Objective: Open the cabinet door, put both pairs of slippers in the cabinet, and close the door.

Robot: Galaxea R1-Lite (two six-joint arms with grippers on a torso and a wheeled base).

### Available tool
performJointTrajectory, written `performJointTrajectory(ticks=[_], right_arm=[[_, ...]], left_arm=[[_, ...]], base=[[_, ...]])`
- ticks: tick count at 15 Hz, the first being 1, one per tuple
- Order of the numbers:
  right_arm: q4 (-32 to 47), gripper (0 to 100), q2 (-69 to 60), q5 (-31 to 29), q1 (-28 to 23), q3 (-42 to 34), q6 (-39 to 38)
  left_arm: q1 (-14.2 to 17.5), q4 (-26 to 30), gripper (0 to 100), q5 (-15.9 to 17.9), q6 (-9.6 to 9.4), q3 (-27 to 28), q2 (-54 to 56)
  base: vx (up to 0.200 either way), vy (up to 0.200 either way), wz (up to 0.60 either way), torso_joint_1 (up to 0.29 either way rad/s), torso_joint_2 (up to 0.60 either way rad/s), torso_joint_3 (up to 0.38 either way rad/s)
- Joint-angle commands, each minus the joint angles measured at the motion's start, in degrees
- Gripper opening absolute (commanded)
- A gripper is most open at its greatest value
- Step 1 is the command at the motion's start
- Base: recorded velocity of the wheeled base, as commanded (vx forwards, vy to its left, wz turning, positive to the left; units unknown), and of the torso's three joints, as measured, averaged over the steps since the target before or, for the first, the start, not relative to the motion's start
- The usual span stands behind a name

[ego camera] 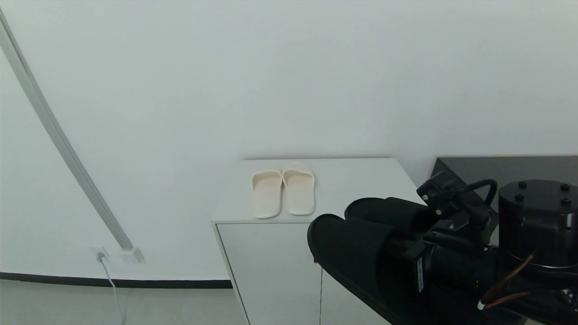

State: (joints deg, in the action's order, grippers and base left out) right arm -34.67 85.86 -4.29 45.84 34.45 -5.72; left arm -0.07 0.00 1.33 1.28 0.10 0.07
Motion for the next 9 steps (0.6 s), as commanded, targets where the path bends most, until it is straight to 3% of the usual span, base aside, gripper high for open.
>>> performJointTrajectory(ticks=[1, 9], right_arm=[[0.0, 0, 0.5, 0.1, -0.1, -0.7, -0.1], [0.0, 0, 0.5, 0.0, -0.2, -1.5, -0.1]], left_arm=[[0.0, 0.0, 0, 0.0, 0.04, 0.0, -0.1], [0.0, 0.0, 0, 0.0, -0.23, 0.0, -0.1]], base=[[0.0, 0.0, 0.0, 0.0, 0.0, 0.0], [0.0, 0.0, 0.0, 0.0, 0.0, 0.0]])
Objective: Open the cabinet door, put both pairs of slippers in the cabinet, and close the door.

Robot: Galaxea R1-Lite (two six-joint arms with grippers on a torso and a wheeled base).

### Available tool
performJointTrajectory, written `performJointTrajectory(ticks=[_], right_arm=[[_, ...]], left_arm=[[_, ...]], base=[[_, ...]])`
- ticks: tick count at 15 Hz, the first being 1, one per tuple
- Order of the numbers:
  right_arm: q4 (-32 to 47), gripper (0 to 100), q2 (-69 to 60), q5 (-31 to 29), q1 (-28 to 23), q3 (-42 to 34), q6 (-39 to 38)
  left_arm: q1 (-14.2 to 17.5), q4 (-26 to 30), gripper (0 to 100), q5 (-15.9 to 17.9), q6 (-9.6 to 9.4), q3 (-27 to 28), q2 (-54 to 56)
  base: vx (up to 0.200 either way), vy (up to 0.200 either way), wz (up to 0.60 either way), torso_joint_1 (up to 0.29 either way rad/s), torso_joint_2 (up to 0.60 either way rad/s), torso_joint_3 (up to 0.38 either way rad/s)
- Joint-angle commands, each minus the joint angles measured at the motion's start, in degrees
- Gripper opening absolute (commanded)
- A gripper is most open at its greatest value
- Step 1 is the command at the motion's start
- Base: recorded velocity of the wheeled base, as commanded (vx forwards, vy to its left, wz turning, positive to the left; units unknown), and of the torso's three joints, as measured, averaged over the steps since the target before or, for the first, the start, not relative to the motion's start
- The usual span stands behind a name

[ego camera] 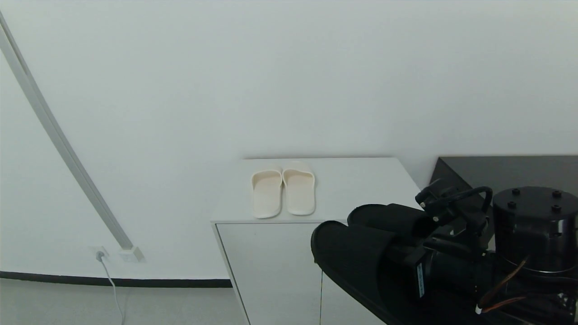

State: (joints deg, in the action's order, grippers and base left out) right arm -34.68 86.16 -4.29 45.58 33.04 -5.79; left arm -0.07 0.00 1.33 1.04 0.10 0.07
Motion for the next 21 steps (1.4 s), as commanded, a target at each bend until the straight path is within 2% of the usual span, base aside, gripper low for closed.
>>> performJointTrajectory(ticks=[1, 5, 6, 12, 21], right_arm=[[0.0, 0, 0.1, 0.1, 0.0, -0.1, 0.0], [0.0, 0, 0.2, 0.1, 0.0, -0.5, 0.0], [0.0, 0, 0.2, 0.2, 0.0, -0.5, 0.0], [0.0, 0, 0.3, 0.1, 0.0, -0.9, 0.0], [0.0, 0, 0.6, 0.2, 0.2, -1.3, 0.1]], left_arm=[[0.0, 0.0, 0, 0.0, 0.02, 0.0, -0.1], [0.0, 0.0, 0, 0.2, 0.11, 0.0, -0.1], [0.0, 0.1, 100, 0.4, 0.11, 0.1, -0.1], [0.0, 0.0, 100, 0.5, 0.11, 0.0, -0.1], [0.0, 0.0, 100, 0.5, 0.11, 0.0, -0.1]], base=[[0.0, 0.0, 0.0, 0.0, 0.0, 0.0], [0.0, 0.0, 0.0, -0.098, 0.23, 0.121], [0.0, 0.0, 0.0, -0.154, 0.35, 0.188], [0.0, 0.0, 0.0, -0.172, 0.39, 0.219], [0.0, 0.0, 0.0, -0.222, 0.53, 0.312]])
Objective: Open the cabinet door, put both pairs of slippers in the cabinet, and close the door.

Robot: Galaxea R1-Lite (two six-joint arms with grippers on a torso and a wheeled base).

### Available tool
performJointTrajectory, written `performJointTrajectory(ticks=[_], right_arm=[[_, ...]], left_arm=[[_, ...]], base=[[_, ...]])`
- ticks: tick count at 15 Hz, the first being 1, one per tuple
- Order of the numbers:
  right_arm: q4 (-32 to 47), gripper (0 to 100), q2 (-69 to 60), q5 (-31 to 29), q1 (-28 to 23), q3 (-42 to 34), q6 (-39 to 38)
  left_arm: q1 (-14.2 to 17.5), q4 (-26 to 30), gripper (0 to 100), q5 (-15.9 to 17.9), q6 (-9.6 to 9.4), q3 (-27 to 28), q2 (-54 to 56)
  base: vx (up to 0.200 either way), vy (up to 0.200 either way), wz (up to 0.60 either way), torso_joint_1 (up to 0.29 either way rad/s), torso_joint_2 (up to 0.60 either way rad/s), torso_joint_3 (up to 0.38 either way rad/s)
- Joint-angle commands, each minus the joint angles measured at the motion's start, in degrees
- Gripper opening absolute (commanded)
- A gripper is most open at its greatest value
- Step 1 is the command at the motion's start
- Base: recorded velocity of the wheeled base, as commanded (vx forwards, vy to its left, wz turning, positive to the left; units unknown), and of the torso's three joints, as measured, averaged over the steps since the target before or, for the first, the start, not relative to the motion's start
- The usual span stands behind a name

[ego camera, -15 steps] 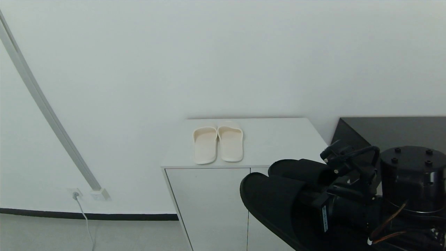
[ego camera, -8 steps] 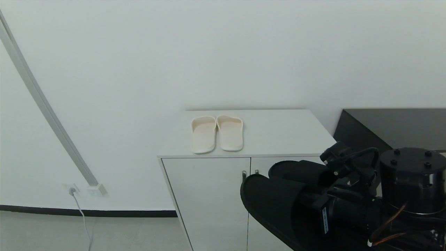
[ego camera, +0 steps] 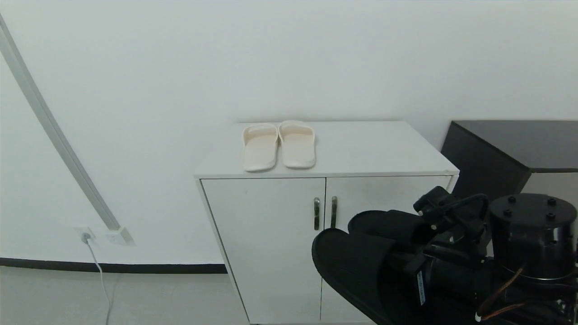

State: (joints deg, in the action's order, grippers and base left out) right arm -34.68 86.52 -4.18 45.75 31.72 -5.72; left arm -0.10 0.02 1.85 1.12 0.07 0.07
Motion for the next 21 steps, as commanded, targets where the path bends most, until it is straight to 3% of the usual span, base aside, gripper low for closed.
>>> performJointTrajectory(ticks=[1, 11, 21], right_arm=[[0.0, 0, 0.3, 0.1, 0.1, 0.0, 0.0], [0.0, 0, 0.4, 0.1, 0.1, -0.8, 0.8], [0.0, 0, 0.8, 0.1, 0.1, -1.2, 1.4]], left_arm=[[0.0, 0.0, 100, 0.0, 0.02, 0.0, -0.1], [0.0, 0.0, 100, 0.0, -0.42, 0.0, -0.1], [0.0, 0.0, 100, 0.8, -1.65, 0.5, -0.1]], base=[[0.0, 0.0, 0.0, -0.198, 0.52, 0.325], [0.0, 0.0, 0.0, -0.164, 0.49, 0.327], [0.0, 0.0, 0.0, -0.066, 0.42, 0.351]])
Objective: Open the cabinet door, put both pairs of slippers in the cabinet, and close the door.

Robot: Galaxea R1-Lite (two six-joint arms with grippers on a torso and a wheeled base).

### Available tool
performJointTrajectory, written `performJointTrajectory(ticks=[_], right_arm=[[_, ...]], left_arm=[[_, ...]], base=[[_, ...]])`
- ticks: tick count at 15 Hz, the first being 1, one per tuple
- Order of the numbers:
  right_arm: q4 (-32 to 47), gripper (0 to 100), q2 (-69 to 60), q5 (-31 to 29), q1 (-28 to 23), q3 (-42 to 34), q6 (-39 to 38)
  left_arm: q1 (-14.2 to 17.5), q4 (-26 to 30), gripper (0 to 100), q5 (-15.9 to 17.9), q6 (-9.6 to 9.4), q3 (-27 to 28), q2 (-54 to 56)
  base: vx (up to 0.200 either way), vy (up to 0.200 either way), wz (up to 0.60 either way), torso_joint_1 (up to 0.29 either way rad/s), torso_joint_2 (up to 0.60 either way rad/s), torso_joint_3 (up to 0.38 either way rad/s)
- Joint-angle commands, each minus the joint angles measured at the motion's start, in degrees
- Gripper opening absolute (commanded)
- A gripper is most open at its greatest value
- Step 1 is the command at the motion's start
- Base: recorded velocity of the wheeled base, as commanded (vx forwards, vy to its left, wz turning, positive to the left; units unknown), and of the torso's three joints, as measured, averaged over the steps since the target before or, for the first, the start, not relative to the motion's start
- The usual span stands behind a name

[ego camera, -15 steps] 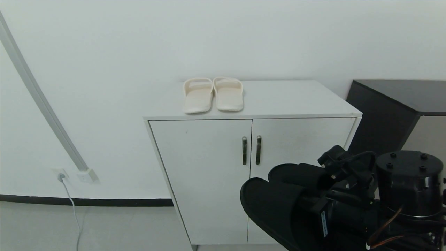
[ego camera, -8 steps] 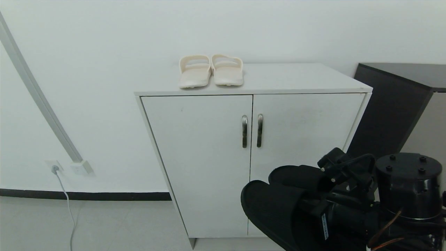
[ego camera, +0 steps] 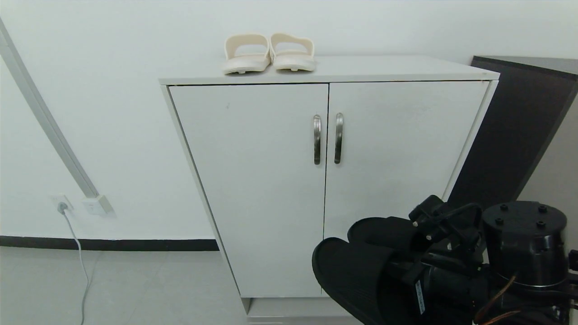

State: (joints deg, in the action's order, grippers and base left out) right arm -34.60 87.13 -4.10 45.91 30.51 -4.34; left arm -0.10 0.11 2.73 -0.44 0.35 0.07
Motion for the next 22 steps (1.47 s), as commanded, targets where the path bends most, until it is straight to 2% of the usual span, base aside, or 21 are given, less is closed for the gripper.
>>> performJointTrajectory(ticks=[1, 2, 3, 4, 5, 6, 9, 10, 11, 12, 13, 14, 15, 17, 19, 21, 22], right_arm=[[-0.1, 0, 0.1, 0.1, 0.0, 0.0, 0.1], [-0.1, 0, 0.1, 0.1, 0.1, -0.1, 0.2], [-0.1, 0, 0.1, 0.1, 0.1, 0.0, 0.2], [-0.1, 0, 0.1, 0.1, 0.1, -0.1, 0.2], [-0.1, 0, 0.1, 0.1, 0.1, -0.1, 0.2], [-0.1, 0, -0.1, 0.1, 0.1, -0.1, 0.2], [-0.1, 0, 0.0, 0.1, 0.1, -0.1, 0.2], [-0.1, 0, 0.0, 0.1, 0.1, -0.1, 0.2], [-0.1, 0, 0.1, 0.1, 0.2, -0.1, 0.2], [-0.1, 0, 0.1, 0.1, 0.2, -0.1, 0.2], [-0.1, 0, 0.1, 0.1, 0.3, -0.1, 0.2], [-0.1, 0, 0.1, 0.0, 0.6, -0.1, 0.2], [-0.1, 0, 0.1, 0.1, 0.7, -0.1, 0.2], [-0.1, 0, 0.1, 0.1, 0.7, -0.1, 0.2], [-0.1, 0, 0.1, 0.1, 0.7, -0.1, 0.2], [-0.1, 0, 0.1, 0.1, 0.7, 0.1, 0.1], [-0.1, 0, 0.2, 0.1, 0.8, 0.1, 0.1]], left_arm=[[-0.1, 0.0, 100, 0.1, 0.53, 4.3, -1.0], [-0.3, 0.9, 100, 0.2, 2.99, 9.3, -4.6], [-0.3, 1.4, 100, 0.4, 4.48, 10.4, -6.8], [-0.6, 1.1, 100, 3.6, 3.87, 10.6, -11.9], [-0.6, 0.9, 100, 5.4, 3.87, 11.0, -13.8], [-0.6, -0.8, 100, 9.4, 3.95, 12.3, -19.5], [-0.7, -9.2, 100, 19.0, 3.78, 13.2, -30.7], [-0.7, -10.3, 100, 19.6, 3.78, 13.1, -32.0], [-1.5, -12.9, 100, 21.5, 2.9, 13.2, -35.9], [-2.2, -13.8, 100, 21.8, 2.2, 13.4, -37.5], [-4.5, -17.4, 100, 21.8, 0.44, 14.8, -42.3], [-6.8, -19.8, 100, 21.8, -0.44, 16.1, -45.8], [-9.7, -21.6, 100, 21.5, -1.06, 17.7, -49.4], [-14.3, -24.3, 100, 21.5, -0.97, 21.1, -55.4], [-19.1, -27.2, 100, 21.5, 0.61, 25.1, -61.8], [-25.3, -33.2, 100, 21.8, 3.95, 28.0, -68.0], [-27.8, -36.4, 100, 21.8, 4.66, 29.6, -71.8]], base=[[0.0, 0.0, 0.0, 0.0, 0.0, 0.0], [0.0, 0.0, 0.0, 0.0, 0.0, 0.0], [0.0, 0.0, 0.0, -0.017, 0.19, 0.168], [0.0, 0.0, 0.0, -0.002, 0.12, 0.105], [0.0, 0.0, 0.0, 0.002, 0.07, 0.056], [0.0, 0.0, 0.0, 0.0, 0.0, 0.0], [0.0, 0.0, 0.0, 0.0, 0.0, 0.0], [0.0, 0.0, 0.0, 0.0, 0.0, 0.0], [0.0, 0.0, 0.0, 0.0, 0.0, 0.0], [0.0, 0.0, 0.0, 0.0, 0.0, 0.0], [0.0, 0.0, 0.0, 0.0, 0.0, 0.0], [0.0, 0.0, 0.0, 0.0, 0.0, 0.0], [0.0, 0.0, 0.0, 0.0, 0.0, 0.0], [0.0, 0.0, 0.0, 0.0, 0.0, 0.0], [0.0, 0.0, 0.0, 0.0, 0.0, 0.0], [0.0, 0.0, 0.0, 0.0, 0.0, 0.0], [0.0, 0.0, 0.0, 0.0, 0.0, 0.0]])
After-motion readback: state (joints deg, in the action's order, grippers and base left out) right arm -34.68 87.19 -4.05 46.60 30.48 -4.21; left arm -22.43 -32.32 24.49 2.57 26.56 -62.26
